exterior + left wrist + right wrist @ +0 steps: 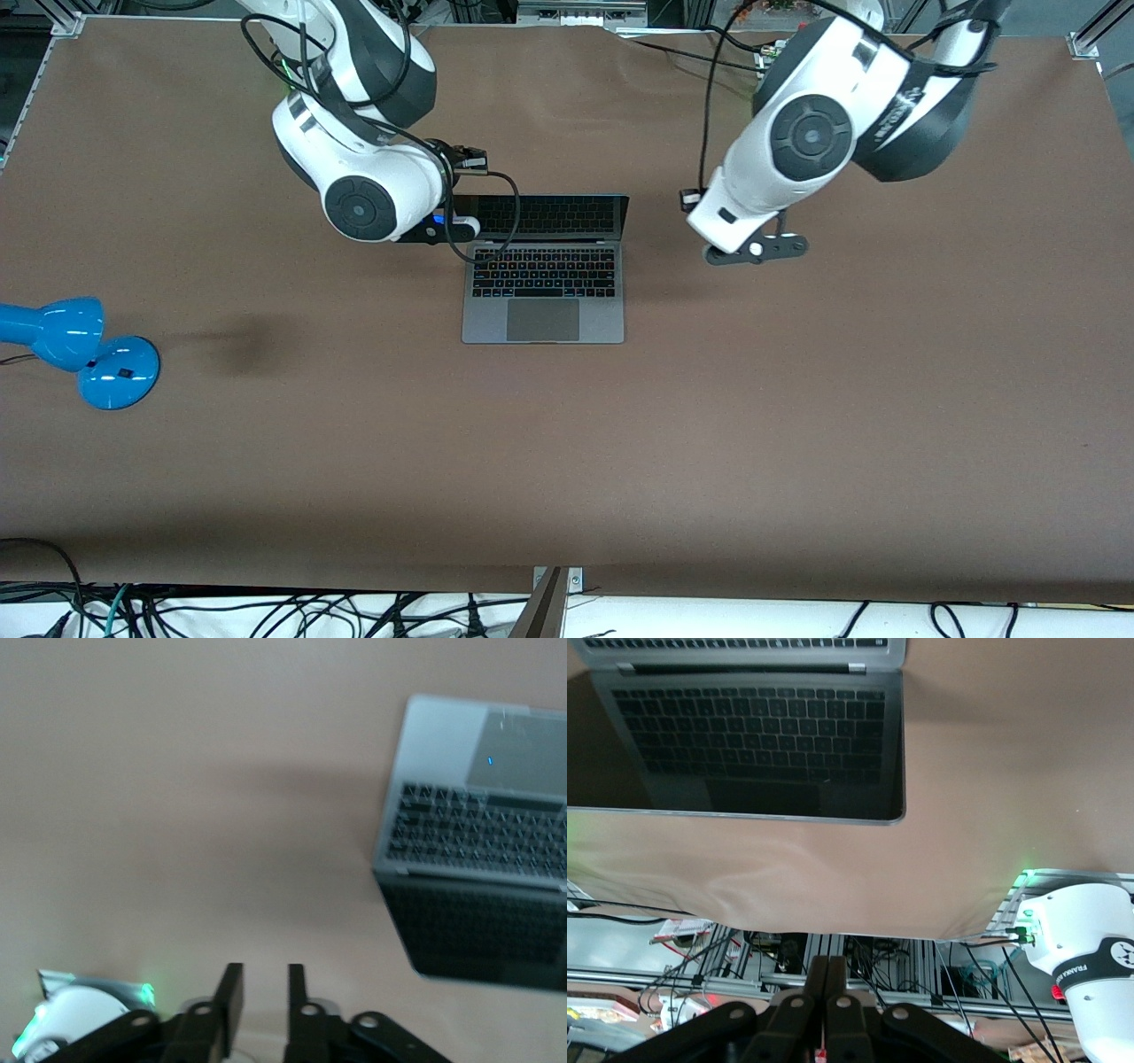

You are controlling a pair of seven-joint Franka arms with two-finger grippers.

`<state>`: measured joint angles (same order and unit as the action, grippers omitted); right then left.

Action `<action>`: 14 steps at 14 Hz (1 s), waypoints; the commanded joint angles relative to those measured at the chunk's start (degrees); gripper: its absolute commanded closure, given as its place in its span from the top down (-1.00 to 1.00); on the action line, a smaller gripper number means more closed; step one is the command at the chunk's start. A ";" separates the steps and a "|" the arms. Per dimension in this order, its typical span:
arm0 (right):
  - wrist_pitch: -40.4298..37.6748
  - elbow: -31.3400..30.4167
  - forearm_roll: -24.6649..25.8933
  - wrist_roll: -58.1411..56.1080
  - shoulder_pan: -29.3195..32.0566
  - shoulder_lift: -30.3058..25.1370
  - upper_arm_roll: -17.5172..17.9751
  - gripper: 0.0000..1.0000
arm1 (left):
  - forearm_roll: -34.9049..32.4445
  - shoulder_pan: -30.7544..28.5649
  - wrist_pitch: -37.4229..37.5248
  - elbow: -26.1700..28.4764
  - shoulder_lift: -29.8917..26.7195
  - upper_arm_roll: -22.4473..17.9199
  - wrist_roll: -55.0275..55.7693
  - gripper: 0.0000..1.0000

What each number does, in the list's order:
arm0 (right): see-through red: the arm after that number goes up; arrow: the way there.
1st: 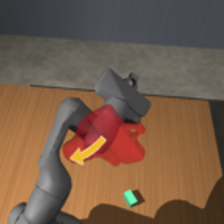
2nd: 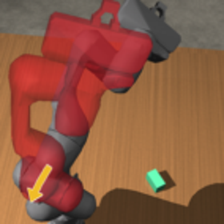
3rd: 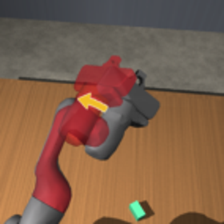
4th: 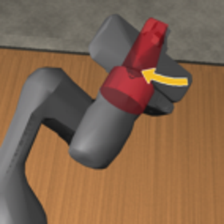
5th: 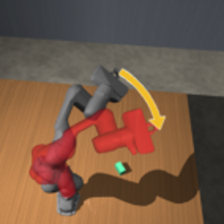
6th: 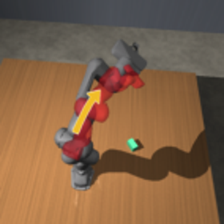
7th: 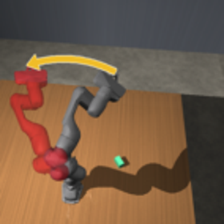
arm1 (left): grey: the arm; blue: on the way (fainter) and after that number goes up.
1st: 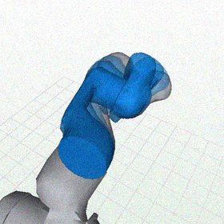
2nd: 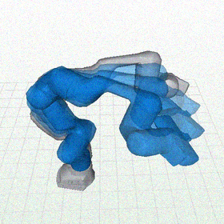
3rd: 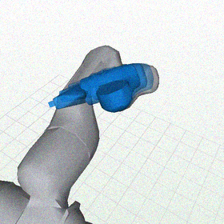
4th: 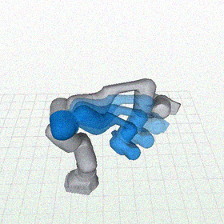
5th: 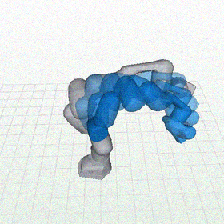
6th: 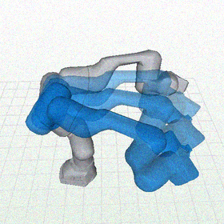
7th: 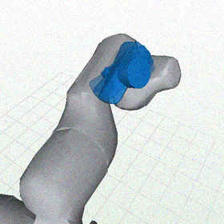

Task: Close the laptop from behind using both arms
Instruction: 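Reach both grippers behind the laptop screen's back edge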

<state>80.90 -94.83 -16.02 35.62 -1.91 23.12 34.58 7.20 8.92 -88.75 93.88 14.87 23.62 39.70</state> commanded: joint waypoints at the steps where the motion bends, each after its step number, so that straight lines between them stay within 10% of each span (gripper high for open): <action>1: 0.31 -0.79 -0.94 -0.56 -0.11 1.05 0.49 -0.95 | 5.95 -0.31 1.48 -1.07 2.61 0.11 0.99 -1.00; 14: 13.67 -5.01 0.02 -5.56 -0.20 3.60 0.31 -0.95 | 7.82 10.59 -0.62 -0.37 7.19 0.11 8.02 -1.00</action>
<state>92.92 -99.01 -15.98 31.51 -2.37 26.84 34.59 14.39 19.23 -88.85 94.00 22.21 24.23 47.00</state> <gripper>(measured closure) 0.974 0.991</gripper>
